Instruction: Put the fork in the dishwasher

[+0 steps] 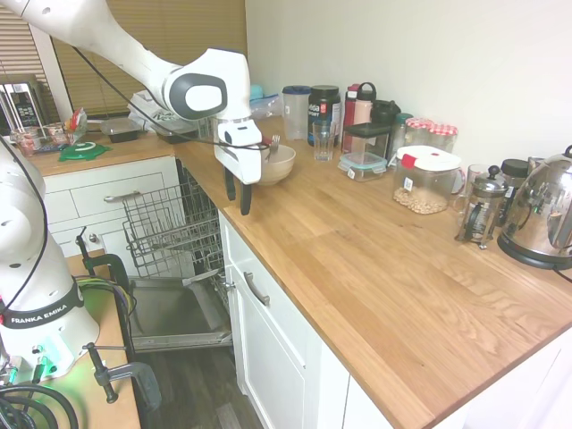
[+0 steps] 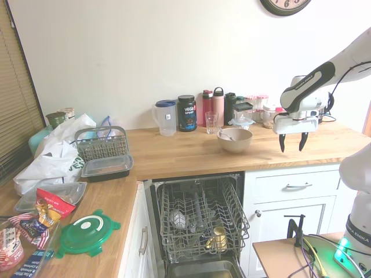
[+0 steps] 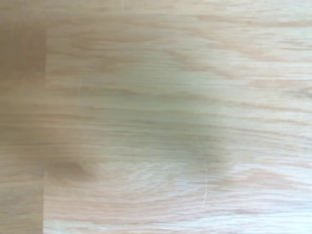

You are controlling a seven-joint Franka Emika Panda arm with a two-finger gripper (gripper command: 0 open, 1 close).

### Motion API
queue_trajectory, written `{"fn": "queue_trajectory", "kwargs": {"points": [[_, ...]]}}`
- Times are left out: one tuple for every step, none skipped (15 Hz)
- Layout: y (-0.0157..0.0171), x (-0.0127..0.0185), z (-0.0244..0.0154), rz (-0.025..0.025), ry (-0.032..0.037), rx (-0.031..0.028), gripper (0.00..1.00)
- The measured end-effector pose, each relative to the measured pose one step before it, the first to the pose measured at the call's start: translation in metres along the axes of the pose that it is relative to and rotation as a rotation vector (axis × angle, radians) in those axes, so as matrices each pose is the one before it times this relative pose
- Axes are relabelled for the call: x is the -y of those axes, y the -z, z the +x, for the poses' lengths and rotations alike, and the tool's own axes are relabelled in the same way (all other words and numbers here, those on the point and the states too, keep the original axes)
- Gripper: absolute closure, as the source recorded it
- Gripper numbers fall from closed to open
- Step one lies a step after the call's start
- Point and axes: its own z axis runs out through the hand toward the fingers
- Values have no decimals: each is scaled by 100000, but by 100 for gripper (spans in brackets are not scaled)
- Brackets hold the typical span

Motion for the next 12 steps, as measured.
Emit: {"fn": "queue_trajectory", "kwargs": {"points": [[-38, 4, 3, -63, 3, 59, 0], [-1, 90, -110, -37, 227, -42, 0], [145, 370, -472, 257, 1221, -340, 0], [611, 707, -918, 1296, 2009, -1118, 0], [1246, 870, -1174, 2559, 2189, -2458, 0], [1864, 907, -1367, 3318, 2238, -3294, 0], [2244, 955, -1454, 3590, 2388, -3891, 0], [2512, 1261, -1416, 4072, 2259, -4401, 0], [2307, 1691, -1002, 3595, 2129, -3490, 0], [1604, 1947, -484, 2495, 2870, -1694, 0], [637, 1939, 80, 1555, 2280, -393, 0], [-464, 1752, 661, 999, 1280, 335, 0]]}}
